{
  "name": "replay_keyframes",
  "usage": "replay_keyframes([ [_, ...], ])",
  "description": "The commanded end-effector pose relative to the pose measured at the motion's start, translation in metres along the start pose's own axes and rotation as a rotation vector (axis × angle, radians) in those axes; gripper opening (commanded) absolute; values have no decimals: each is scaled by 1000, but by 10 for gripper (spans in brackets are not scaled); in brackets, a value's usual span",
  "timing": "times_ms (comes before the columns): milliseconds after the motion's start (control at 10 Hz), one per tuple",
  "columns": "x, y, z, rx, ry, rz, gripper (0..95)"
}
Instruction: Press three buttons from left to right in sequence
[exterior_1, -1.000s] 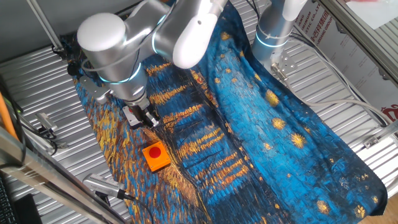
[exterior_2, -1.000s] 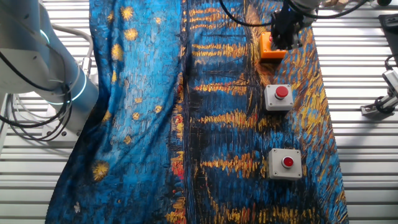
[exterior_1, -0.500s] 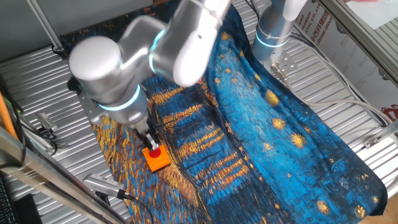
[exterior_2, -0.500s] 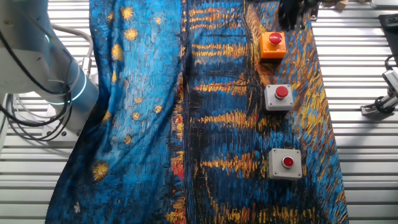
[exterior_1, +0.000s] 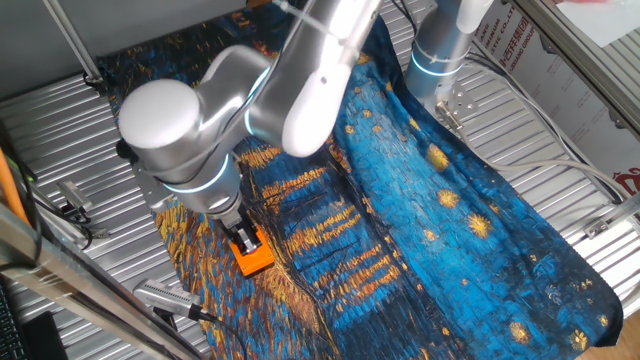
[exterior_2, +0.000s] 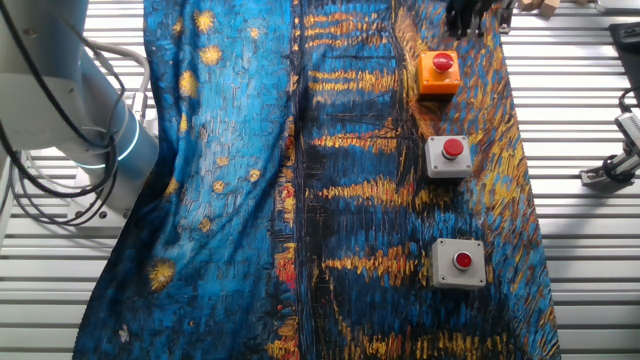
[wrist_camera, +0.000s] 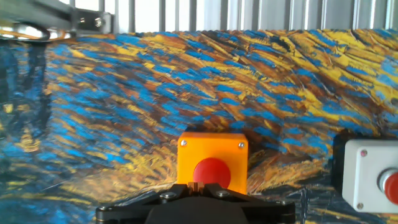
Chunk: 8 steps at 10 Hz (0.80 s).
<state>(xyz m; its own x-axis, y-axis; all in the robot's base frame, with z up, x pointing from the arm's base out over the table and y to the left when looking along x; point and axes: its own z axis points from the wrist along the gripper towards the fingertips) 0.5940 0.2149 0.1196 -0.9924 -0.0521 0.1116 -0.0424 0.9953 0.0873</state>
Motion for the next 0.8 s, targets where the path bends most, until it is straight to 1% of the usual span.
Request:
replay_keyframes([
  [100, 2, -1, -1, 2, 1, 4, 0],
  [300, 3, -5, -3, 23, 3, 3, 0],
  [600, 4, -12, -4, 29, 5, -3, 0],
  [800, 3, -15, 0, 30, 4, -3, 0],
])
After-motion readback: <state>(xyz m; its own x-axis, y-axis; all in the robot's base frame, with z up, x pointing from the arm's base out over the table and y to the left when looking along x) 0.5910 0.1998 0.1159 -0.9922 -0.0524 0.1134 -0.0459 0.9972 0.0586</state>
